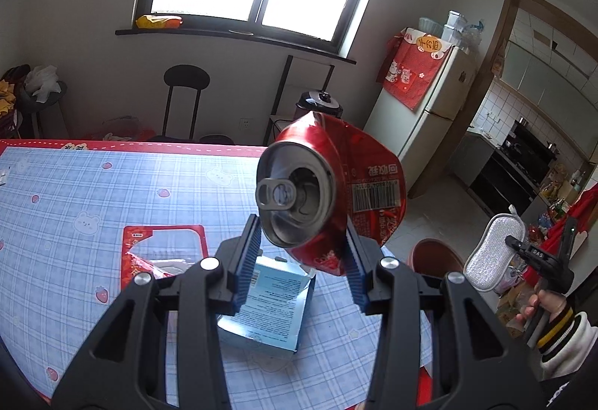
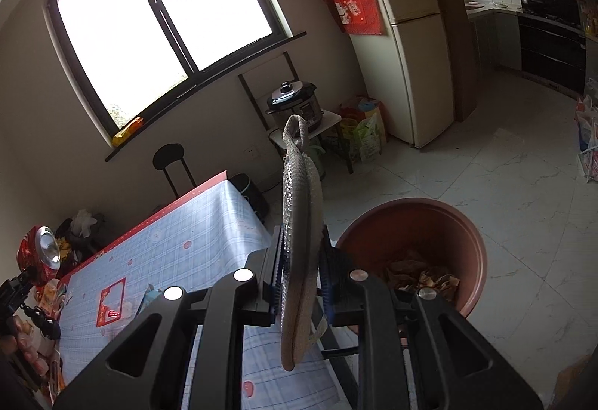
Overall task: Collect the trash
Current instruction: 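Drop the grey slipper into the bucket with the right gripper while left carries the can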
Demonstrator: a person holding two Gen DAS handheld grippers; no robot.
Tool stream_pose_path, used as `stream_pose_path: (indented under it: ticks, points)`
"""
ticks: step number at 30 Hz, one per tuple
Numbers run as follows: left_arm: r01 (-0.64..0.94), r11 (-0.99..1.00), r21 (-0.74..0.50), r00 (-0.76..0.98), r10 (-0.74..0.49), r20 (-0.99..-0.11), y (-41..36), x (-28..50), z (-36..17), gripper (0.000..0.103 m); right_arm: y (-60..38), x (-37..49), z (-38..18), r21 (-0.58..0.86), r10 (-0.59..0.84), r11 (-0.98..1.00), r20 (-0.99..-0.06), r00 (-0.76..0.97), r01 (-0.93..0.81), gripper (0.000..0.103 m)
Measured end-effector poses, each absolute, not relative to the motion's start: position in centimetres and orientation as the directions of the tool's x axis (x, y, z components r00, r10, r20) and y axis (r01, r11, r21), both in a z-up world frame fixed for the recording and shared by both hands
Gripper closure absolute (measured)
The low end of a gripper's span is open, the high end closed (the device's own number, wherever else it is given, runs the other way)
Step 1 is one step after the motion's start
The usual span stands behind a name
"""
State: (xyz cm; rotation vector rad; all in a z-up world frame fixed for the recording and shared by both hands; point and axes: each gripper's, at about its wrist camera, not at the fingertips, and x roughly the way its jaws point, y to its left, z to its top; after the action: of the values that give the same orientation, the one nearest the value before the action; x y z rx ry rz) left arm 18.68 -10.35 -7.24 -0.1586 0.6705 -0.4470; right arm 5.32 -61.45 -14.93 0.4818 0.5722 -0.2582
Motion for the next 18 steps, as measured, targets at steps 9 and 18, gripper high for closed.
stream_pose_path:
  ticks: [9,18]
  points:
    - [0.36,0.892,-0.272,0.682,-0.451,-0.576,-15.5,17.2,-8.0,0.059,-69.3,6.4,-15.6,0.34,-0.139,0.852,-0.588,0.797,0.399,0.083]
    - [0.399,0.878,-0.264,0.674,-0.476,-0.565,-18.7,15.9,-7.6,0.059,-70.4,6.4,-13.6,0.336,-0.15,0.863,-0.543,0.826,0.378,0.026]
